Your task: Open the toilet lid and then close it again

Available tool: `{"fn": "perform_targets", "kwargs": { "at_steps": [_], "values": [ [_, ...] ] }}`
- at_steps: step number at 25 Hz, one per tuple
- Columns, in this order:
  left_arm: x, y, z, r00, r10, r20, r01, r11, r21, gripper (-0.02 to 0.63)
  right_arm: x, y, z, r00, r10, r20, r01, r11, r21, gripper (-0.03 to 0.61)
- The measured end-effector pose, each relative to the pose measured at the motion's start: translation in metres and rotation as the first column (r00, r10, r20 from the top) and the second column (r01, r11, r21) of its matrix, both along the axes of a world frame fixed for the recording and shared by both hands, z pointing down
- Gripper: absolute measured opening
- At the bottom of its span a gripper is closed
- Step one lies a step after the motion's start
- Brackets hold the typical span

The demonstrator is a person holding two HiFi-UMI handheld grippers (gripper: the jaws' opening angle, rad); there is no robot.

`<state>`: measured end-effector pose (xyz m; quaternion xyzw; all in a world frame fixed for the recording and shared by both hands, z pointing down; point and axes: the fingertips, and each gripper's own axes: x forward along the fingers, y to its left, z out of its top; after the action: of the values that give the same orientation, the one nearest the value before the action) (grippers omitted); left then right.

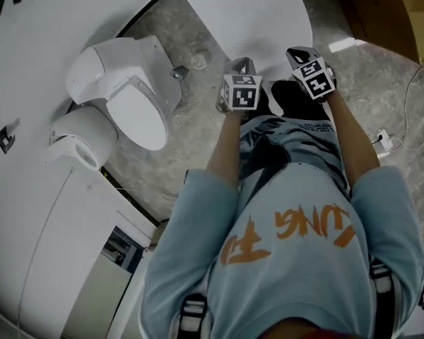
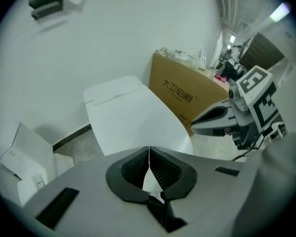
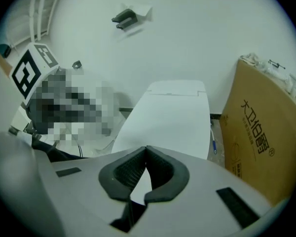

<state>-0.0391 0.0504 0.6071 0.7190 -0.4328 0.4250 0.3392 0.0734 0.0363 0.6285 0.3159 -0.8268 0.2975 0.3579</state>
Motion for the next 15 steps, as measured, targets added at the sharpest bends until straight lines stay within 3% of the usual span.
{"fn": "perform_targets", "kwargs": {
  "at_steps": [4, 8, 12, 15],
  "values": [
    [-0.022, -0.029, -0.056, 0.986, -0.159, -0.040, 0.164, 0.976, 0.143, 0.031, -0.019, -0.033, -0.054, 0.998, 0.027, 0.055, -0.032, 0.995, 0.098, 0.014],
    [-0.042, -0.054, -0.108, 0.948, -0.294, -0.121, 0.315, 0.916, 0.249, 0.028, -0.029, -0.054, -0.109, 0.974, 0.112, 0.195, -0.134, 0.985, 0.104, 0.014],
    [-0.053, -0.086, -0.167, 0.934, -0.315, -0.169, 0.357, 0.848, 0.391, 0.026, -0.029, -0.082, -0.167, 0.945, 0.129, 0.301, -0.187, 0.967, 0.173, 0.014],
    [-0.063, -0.106, -0.221, 0.931, -0.308, -0.196, 0.365, 0.786, 0.498, 0.026, -0.037, -0.101, -0.219, 0.875, 0.154, 0.460, -0.255, 0.952, 0.168, 0.012]
  ]
}}
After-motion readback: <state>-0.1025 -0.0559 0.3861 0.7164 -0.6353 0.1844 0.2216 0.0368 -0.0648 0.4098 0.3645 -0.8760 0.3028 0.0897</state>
